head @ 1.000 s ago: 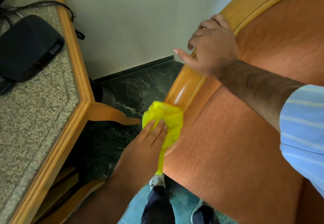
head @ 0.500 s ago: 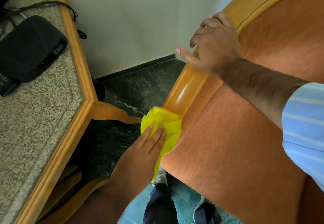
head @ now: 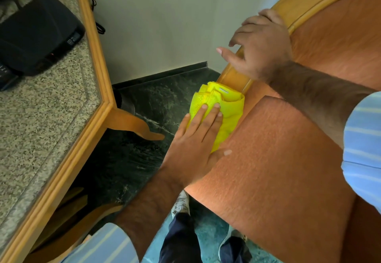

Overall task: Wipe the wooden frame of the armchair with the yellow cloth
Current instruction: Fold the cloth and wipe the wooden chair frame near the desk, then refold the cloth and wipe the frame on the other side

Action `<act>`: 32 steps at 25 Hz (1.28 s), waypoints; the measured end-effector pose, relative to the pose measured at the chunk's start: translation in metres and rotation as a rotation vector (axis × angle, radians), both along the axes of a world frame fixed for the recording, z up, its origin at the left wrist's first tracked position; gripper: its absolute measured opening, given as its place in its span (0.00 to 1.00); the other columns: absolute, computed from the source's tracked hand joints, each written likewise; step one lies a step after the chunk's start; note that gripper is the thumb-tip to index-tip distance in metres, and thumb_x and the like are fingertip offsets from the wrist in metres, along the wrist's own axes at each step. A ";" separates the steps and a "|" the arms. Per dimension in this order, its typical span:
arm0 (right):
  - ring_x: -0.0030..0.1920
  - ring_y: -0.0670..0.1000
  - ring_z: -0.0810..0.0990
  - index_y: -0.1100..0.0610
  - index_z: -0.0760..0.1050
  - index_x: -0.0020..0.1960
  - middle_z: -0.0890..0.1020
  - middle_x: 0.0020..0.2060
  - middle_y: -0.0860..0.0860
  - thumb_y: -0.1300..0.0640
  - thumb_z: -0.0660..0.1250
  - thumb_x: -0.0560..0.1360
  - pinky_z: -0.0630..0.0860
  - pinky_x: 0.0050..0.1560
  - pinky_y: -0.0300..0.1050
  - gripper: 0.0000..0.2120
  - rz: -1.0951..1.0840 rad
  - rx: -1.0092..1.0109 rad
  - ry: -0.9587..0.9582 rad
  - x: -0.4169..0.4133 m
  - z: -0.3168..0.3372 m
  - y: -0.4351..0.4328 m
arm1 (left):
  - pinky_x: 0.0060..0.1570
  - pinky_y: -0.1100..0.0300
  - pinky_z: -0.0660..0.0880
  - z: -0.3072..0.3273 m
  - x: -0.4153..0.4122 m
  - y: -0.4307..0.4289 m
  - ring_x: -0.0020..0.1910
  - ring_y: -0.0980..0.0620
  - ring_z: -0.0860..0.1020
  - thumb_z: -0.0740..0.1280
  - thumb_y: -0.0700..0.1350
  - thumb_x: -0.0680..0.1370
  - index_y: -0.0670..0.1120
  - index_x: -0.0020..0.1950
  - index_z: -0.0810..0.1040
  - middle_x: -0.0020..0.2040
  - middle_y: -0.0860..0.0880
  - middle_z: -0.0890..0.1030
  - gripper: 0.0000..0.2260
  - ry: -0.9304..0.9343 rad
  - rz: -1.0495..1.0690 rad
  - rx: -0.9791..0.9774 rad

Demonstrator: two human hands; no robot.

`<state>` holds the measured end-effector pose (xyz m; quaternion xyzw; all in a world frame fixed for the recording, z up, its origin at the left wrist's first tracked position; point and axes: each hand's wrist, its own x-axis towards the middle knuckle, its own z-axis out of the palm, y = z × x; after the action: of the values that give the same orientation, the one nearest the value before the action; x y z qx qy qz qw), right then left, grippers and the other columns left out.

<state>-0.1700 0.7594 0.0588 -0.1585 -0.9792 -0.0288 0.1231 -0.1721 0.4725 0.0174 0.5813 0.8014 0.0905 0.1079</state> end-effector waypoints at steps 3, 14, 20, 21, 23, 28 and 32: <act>0.68 0.53 0.76 0.61 0.82 0.59 0.83 0.59 0.58 0.41 0.68 0.80 0.71 0.70 0.51 0.23 0.052 -0.366 0.293 0.019 0.015 -0.011 | 0.83 0.52 0.52 0.012 -0.009 -0.013 0.84 0.53 0.50 0.57 0.68 0.82 0.49 0.84 0.51 0.86 0.49 0.53 0.38 -0.321 0.291 0.238; 0.56 0.55 0.87 0.57 0.83 0.56 0.88 0.53 0.56 0.55 0.77 0.75 0.84 0.59 0.56 0.12 -0.465 -1.700 0.064 0.095 0.000 -0.108 | 0.37 0.71 0.76 0.034 -0.017 -0.020 0.42 0.64 0.83 0.80 0.54 0.72 0.54 0.44 0.82 0.42 0.58 0.86 0.08 -0.769 0.861 0.103; 0.43 0.48 0.86 0.56 0.78 0.54 0.86 0.42 0.45 0.58 0.71 0.81 0.82 0.37 0.44 0.04 -0.517 -1.833 0.559 0.140 0.041 -0.062 | 0.49 0.63 0.82 0.082 0.028 0.051 0.54 0.59 0.85 0.79 0.45 0.74 0.53 0.63 0.80 0.57 0.57 0.87 0.19 -1.113 0.665 0.270; 0.39 0.46 0.85 0.55 0.77 0.53 0.85 0.39 0.44 0.58 0.70 0.81 0.80 0.33 0.40 0.03 -0.522 -1.809 0.630 0.158 0.049 -0.054 | 0.51 0.62 0.83 0.089 0.042 0.067 0.56 0.59 0.85 0.79 0.45 0.73 0.54 0.66 0.78 0.59 0.57 0.86 0.22 -1.146 0.626 0.276; 0.33 0.43 0.82 0.52 0.78 0.50 0.85 0.35 0.45 0.59 0.71 0.81 0.76 0.28 0.36 0.04 -0.571 -1.699 0.748 0.201 0.063 -0.037 | 0.53 0.58 0.83 0.099 0.076 0.100 0.58 0.57 0.84 0.79 0.46 0.71 0.57 0.66 0.77 0.60 0.58 0.86 0.25 -1.245 0.555 0.255; 0.36 0.45 0.83 0.55 0.82 0.51 0.86 0.41 0.53 0.58 0.77 0.76 0.76 0.32 0.38 0.06 -0.818 -1.452 0.905 0.344 0.081 -0.013 | 0.47 0.45 0.85 0.103 0.187 0.160 0.60 0.47 0.84 0.81 0.44 0.71 0.55 0.70 0.77 0.62 0.50 0.86 0.29 -1.416 0.362 0.047; 0.43 0.47 0.87 0.58 0.79 0.62 0.88 0.46 0.52 0.68 0.73 0.77 0.81 0.38 0.39 0.15 -0.939 -1.483 0.938 0.457 0.081 -0.033 | 0.37 0.51 0.85 0.089 0.277 0.173 0.56 0.44 0.86 0.76 0.33 0.74 0.49 0.67 0.78 0.56 0.49 0.87 0.24 -1.468 0.249 -0.093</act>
<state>0.2867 0.7261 0.1394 -0.5622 -0.4397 0.6104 0.3435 0.1052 0.6459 0.1065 0.2713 0.5862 0.4330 0.6287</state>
